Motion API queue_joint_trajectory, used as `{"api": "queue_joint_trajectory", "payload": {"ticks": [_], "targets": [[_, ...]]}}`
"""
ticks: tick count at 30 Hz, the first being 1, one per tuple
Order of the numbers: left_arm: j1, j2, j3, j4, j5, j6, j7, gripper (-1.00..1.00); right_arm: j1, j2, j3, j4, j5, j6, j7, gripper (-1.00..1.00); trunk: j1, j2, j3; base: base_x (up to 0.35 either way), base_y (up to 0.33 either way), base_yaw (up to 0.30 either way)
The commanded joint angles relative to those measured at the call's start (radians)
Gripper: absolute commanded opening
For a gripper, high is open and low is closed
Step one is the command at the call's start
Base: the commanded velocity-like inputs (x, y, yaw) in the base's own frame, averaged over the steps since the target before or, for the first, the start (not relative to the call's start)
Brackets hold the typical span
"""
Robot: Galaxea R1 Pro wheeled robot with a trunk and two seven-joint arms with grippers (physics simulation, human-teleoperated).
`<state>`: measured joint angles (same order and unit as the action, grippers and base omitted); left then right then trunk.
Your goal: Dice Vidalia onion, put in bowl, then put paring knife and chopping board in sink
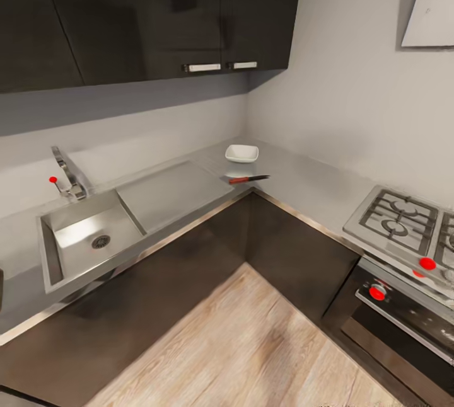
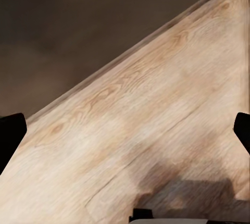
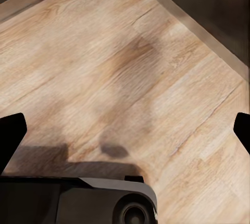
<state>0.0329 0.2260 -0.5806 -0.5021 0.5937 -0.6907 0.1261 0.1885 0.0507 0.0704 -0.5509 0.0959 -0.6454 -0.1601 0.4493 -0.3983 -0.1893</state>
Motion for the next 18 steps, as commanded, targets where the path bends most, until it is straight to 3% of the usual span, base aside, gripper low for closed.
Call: {"api": "queue_joint_trajectory", "payload": {"ticks": [1,7,11,13,16,17,18], "targets": [[0.0,0.001,-0.008,-0.002,0.003,-0.002,0.01,1.0,0.0,0.0,0.002,-0.001,0.01,0.001,-0.01,1.0,0.001,-0.002,0.0,0.0,0.0,-0.193],[0.0,-0.004,-0.008,0.008,0.003,0.001,0.011,1.0,0.0,0.0,0.002,-0.001,0.01,0.001,-0.01,1.0,0.001,-0.002,0.007,0.0,0.0,-0.175],[-0.002,-0.046,-0.009,0.008,-0.007,0.033,0.015,1.0,0.0,0.002,0.002,-0.001,0.01,0.001,-0.01,1.0,0.001,-0.002,0.008,0.0,0.0,-0.049],[-0.002,-0.066,-0.009,0.005,-0.024,0.1,0.016,1.0,0.0,0.002,0.002,-0.001,0.01,0.001,-0.01,1.0,0.001,-0.002,0.008,0.0,0.0,-0.015],[-0.028,-0.104,-0.009,-0.057,-0.088,0.335,0.016,1.0,0.0,0.003,0.002,-0.001,0.01,0.0,-0.011,1.0,0.001,-0.002,0.008,0.0,0.0,-0.006],[-0.036,-0.109,-0.009,-0.08,-0.101,0.381,0.016,1.0,0.0,0.004,0.002,-0.001,0.01,0.0,-0.011,1.0,0.001,-0.002,0.008,0.0,0.0,-0.003],[-0.051,-0.117,-0.009,-0.136,-0.131,0.473,0.017,1.0,0.0,0.004,0.002,-0.001,0.01,-0.001,-0.011,1.0,0.001,-0.002,0.008,0.0,0.0,-0.002]]}}
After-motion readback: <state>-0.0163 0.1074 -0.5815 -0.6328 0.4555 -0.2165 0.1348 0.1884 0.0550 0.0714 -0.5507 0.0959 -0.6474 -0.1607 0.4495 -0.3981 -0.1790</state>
